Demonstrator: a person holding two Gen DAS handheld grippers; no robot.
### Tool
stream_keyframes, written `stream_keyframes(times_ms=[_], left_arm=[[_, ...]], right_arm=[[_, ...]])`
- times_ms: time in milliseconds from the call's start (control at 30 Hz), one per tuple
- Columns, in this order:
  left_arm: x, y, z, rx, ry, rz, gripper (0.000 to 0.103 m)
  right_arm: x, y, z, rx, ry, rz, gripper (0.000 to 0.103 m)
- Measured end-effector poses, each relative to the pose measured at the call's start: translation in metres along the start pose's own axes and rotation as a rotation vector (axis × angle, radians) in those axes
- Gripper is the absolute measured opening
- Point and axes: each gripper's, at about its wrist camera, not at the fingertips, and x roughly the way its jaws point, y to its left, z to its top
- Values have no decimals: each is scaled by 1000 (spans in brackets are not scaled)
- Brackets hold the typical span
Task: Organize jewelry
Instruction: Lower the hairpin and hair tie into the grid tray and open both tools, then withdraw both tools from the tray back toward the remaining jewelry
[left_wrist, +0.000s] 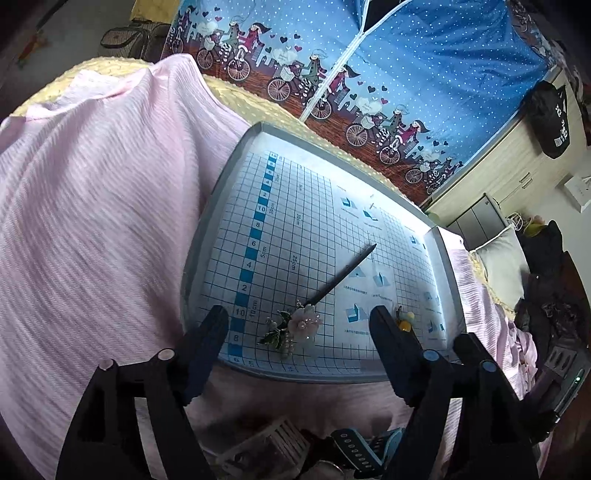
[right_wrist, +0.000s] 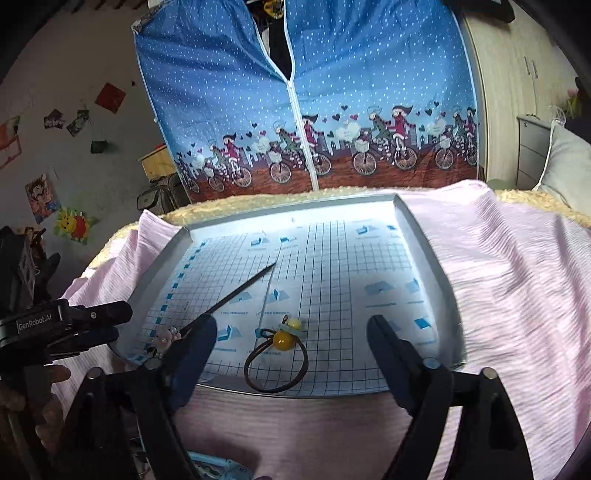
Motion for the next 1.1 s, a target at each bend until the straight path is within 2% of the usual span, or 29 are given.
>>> stream_keyframes(times_ms=[33, 67, 133, 233, 333, 433, 633, 867, 1100], left_arm=[[-11, -2, -2, 13, -39, 15, 91], [-22, -5, -4, 26, -87, 27, 101], [-48, -11, -9, 60, -189, 43, 101], [-83, -25, -16, 124, -300, 46, 101], [-116, -37, -28, 180, -378, 28, 101], [-143, -47, -46, 214, -420, 3, 101], [-184, -58, -87, 285, -457, 19, 101], [-208, -47, -139, 254, -432, 51, 101], [-227, -63, -187, 380, -489, 173, 101]], right_arm=[[-10, 2, 2, -3, -30, -2, 102], [-23, 3, 4, -9, -66, -2, 103], [-44, 8, 7, -30, -118, -1, 103], [-73, 17, 7, -72, -178, -1, 103], [-100, 28, 5, -97, -233, -4, 103], [-126, 39, -3, -122, -277, -10, 103], [-176, 57, -29, -158, -336, -14, 103], [-215, 71, -69, -222, -350, -47, 103], [-235, 80, -100, -237, -308, -58, 103]])
